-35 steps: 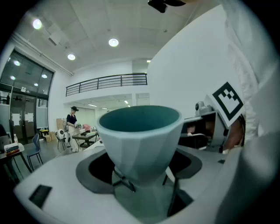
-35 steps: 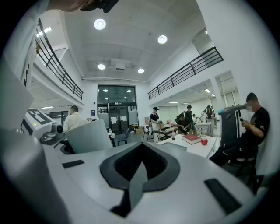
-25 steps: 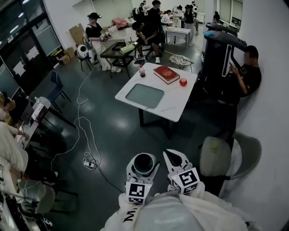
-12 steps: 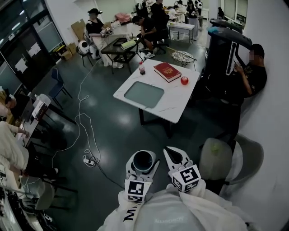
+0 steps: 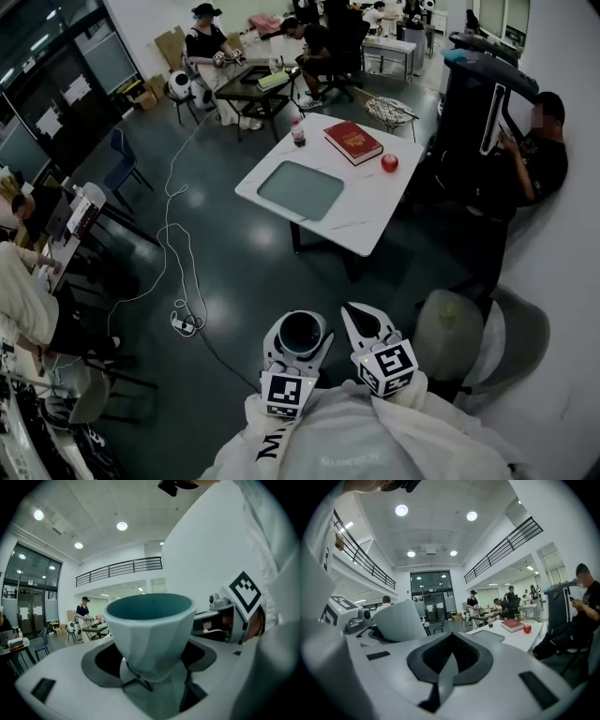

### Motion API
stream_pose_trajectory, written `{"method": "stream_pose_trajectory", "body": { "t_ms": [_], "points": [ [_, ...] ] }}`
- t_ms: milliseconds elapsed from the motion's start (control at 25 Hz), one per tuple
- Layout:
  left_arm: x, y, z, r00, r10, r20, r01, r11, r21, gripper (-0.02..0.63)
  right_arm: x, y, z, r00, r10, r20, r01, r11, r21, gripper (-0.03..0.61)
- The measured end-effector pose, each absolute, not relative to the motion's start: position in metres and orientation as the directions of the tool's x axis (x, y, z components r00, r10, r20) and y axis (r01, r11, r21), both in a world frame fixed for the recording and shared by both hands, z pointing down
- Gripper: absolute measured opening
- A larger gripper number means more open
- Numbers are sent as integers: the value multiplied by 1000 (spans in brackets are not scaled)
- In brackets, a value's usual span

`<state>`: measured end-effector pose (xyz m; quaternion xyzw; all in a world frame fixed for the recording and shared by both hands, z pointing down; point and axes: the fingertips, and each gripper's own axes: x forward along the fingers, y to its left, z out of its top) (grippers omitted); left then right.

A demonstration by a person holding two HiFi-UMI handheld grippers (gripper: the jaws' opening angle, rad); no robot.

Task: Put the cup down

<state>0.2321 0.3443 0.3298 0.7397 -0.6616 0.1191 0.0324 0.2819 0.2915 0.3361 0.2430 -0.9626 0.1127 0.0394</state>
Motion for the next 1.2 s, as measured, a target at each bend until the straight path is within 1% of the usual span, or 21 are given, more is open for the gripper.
{"method": "stream_pose_trajectory", "body": {
  "t_ms": [400, 760, 1200],
  "points": [
    [179, 302, 344, 71, -973, 222, -991, -94, -97, 374, 229, 247, 351, -890, -429, 156, -453, 868, -200, 5],
    [110, 243, 345, 97, -970, 223, -987, -122, -101, 374, 168, 191, 353, -873, -458, 168, -484, 854, -192, 5],
    [40, 188, 358, 114, -961, 254, -989, -134, -66, 374, 92, 137, 373, -862, -447, 238, -494, 845, -205, 5]
  ]
}}
